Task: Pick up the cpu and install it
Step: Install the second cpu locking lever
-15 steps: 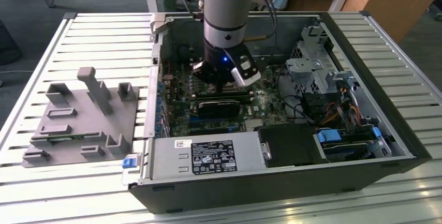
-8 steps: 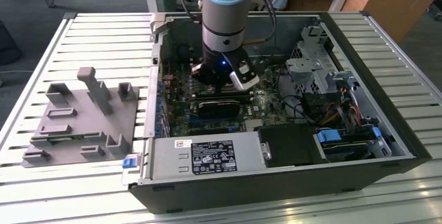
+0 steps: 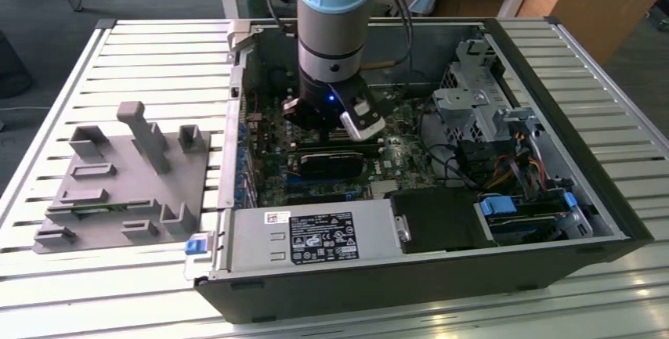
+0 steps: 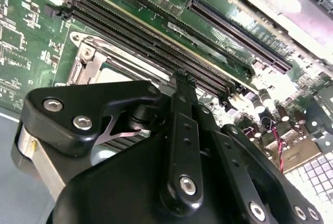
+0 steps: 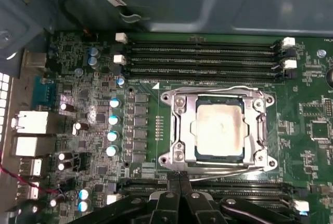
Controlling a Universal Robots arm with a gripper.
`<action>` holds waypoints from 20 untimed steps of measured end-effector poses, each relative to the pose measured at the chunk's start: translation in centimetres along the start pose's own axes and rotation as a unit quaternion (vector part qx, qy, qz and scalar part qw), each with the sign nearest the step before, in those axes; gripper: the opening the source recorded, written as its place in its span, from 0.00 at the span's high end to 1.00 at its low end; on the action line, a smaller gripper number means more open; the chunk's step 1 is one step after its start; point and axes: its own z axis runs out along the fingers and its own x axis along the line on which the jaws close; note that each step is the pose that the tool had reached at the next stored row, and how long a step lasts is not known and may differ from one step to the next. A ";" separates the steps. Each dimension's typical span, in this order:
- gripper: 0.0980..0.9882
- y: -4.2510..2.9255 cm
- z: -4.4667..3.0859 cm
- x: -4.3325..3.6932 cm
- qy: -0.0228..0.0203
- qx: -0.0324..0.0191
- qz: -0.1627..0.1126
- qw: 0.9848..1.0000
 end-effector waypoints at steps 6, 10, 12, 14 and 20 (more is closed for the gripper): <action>0.99 -0.05 0.38 0.38 0.000 -0.011 0.000 1.000; 0.99 -0.12 0.65 0.60 0.000 -0.014 0.000 1.000; 0.99 -0.13 0.78 0.70 0.000 -0.018 0.000 1.000; 0.99 -0.16 0.94 0.72 0.000 -0.020 0.000 1.000; 0.99 -0.20 1.18 0.73 0.000 -0.033 -0.001 0.999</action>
